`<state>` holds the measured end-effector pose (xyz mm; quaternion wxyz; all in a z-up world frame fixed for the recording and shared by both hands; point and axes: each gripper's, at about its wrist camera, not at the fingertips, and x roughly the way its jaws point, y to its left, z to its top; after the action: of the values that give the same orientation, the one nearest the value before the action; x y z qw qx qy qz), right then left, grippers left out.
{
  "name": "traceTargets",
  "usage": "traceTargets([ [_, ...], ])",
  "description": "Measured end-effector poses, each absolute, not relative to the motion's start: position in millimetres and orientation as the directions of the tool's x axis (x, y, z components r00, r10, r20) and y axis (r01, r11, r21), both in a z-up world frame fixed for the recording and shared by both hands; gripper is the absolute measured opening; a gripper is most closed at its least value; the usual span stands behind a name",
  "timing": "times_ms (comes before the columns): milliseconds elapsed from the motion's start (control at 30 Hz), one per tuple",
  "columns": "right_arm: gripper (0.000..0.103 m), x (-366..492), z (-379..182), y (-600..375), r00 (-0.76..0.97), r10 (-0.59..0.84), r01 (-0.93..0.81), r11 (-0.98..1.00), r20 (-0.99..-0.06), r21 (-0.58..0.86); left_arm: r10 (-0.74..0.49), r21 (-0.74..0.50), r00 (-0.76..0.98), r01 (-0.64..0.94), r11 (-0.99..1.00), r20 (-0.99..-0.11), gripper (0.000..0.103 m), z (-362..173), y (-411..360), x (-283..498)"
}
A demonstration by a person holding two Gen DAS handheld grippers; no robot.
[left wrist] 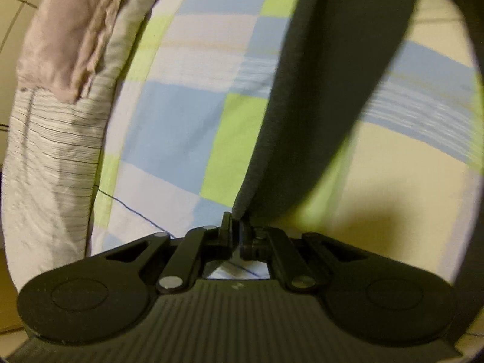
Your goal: Fold clothes
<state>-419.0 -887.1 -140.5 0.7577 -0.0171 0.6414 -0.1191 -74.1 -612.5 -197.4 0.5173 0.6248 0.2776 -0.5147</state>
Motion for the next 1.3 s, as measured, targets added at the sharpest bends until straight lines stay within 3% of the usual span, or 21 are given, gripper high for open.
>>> traceTargets([
  [300, 0.004, -474.5, -118.3, -728.3, 0.111, -0.3, 0.191, 0.942, -0.947, -0.276, -0.256, 0.402, 0.329, 0.854, -0.331, -0.909, 0.001, -137.0, -511.6, -201.9],
  [500, 0.004, -511.0, -151.7, -657.8, 0.032, -0.27, 0.2, 0.945, -0.962, -0.258, -0.213, 0.378, 0.318, 0.839, -0.391, -0.924, 0.001, -166.2, -495.5, -293.1],
  [667, 0.004, -530.0, -178.7, -632.9, 0.015, -0.246, 0.175, 0.955, -0.969, -0.24, -0.2, 0.453, 0.406, 0.789, -0.415, -0.891, 0.001, -189.7, -492.4, -341.0],
  [933, 0.003, -559.8, -171.9, -619.8, 0.087, -0.3, 0.181, 0.942, -0.95, -0.281, -0.196, 0.546, 0.515, 0.722, -0.426, -0.834, 0.002, -186.0, -482.9, -386.9],
  [1133, 0.004, -568.7, -207.1, -610.1, 0.048, -0.298, 0.23, 0.932, -0.953, -0.28, -0.102, 0.513, 0.536, 0.709, -0.484, -0.838, 0.003, -225.4, -473.2, -409.0],
  [1300, 0.004, -567.2, -208.7, -602.9, -0.004, -0.328, 0.253, 0.914, -0.945, -0.318, -0.006, 0.473, 0.535, 0.741, -0.477, -0.845, 0.011, -244.4, -461.6, -415.7],
])
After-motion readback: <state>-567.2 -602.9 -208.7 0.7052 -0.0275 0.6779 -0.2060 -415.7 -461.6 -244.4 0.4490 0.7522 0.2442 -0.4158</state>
